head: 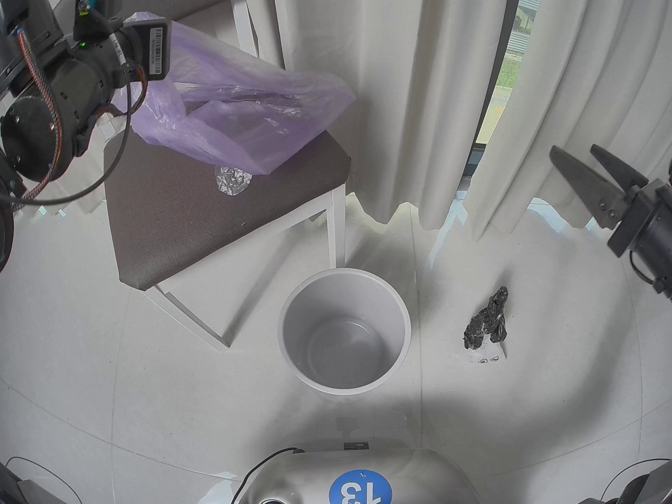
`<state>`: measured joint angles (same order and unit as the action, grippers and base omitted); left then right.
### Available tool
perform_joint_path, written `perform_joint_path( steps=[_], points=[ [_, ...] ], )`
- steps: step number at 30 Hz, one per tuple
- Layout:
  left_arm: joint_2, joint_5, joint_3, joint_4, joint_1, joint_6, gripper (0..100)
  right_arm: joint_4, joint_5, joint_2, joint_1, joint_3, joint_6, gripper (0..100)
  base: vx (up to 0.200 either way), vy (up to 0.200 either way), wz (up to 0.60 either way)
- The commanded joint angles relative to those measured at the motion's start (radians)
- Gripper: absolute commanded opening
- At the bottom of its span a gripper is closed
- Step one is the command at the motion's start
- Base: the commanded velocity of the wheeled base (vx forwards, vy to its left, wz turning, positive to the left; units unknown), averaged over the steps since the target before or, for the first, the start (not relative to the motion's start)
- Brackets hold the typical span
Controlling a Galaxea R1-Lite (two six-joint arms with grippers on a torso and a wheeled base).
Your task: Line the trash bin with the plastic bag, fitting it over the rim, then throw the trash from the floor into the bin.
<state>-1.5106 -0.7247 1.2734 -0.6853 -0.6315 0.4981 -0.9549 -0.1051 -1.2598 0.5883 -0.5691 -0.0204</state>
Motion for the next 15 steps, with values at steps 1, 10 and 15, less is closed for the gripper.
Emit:
perform_joint_path(
  steps=[1,10,15],
  points=[
    [-0.022,-0.036,0.017,-0.028,-0.068,-0.009,0,-0.085,-0.034,-0.164,0.062,0.025,-0.003,100,0.000,0.000,0.00],
    [-0.057,-0.110,0.076,-0.028,-0.183,-0.001,0,-0.226,-0.094,-0.271,0.104,0.035,-0.016,100,0.000,0.000,0.00],
    [-0.074,-0.133,0.121,-0.030,-0.241,-0.003,0,-0.223,-0.105,-0.313,0.159,0.031,-0.104,100,0.000,0.000,0.00]
  ],
)
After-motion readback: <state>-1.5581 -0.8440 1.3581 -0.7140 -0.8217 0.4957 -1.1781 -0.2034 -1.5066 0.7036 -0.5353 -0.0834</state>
